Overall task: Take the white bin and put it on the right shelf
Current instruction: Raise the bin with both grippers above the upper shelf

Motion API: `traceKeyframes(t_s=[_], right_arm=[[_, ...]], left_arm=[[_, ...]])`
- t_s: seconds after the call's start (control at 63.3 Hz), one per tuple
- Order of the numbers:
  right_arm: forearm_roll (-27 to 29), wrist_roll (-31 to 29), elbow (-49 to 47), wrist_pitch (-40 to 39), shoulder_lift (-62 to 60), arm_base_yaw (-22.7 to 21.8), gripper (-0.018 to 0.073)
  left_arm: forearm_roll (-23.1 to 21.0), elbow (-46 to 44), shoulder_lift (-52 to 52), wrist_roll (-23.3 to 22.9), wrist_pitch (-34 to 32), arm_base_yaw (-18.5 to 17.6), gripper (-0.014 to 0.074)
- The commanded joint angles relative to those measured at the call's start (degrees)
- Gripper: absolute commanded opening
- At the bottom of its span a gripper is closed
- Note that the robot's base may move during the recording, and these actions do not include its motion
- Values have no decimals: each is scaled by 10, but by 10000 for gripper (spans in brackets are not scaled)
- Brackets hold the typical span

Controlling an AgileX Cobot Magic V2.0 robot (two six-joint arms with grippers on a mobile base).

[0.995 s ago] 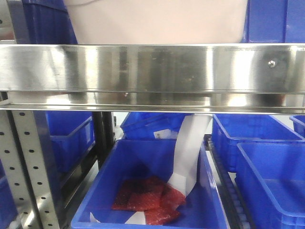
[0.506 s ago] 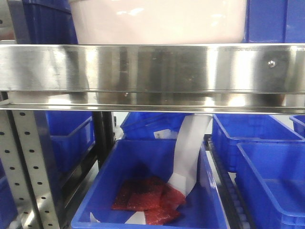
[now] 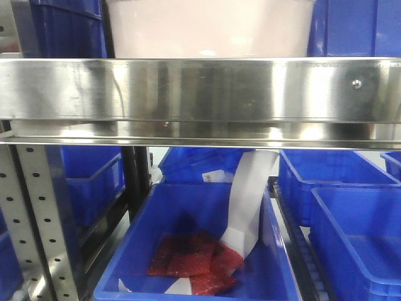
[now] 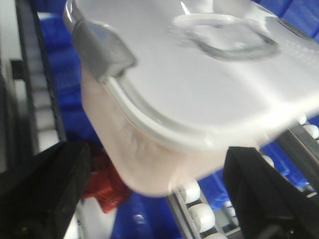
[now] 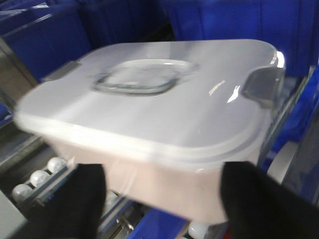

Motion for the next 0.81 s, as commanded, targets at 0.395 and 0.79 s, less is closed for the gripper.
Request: traceKeyframes(t_s=[0.395,0.79], right_arm=[[-57,41,12,-31,-184,-4,73],[-92,76,325,-245,-423,-4,73]], left_arm=[[118,-14,-160,0,7,-4,-116],[188,141,-245,-10,-60,-4,-118]])
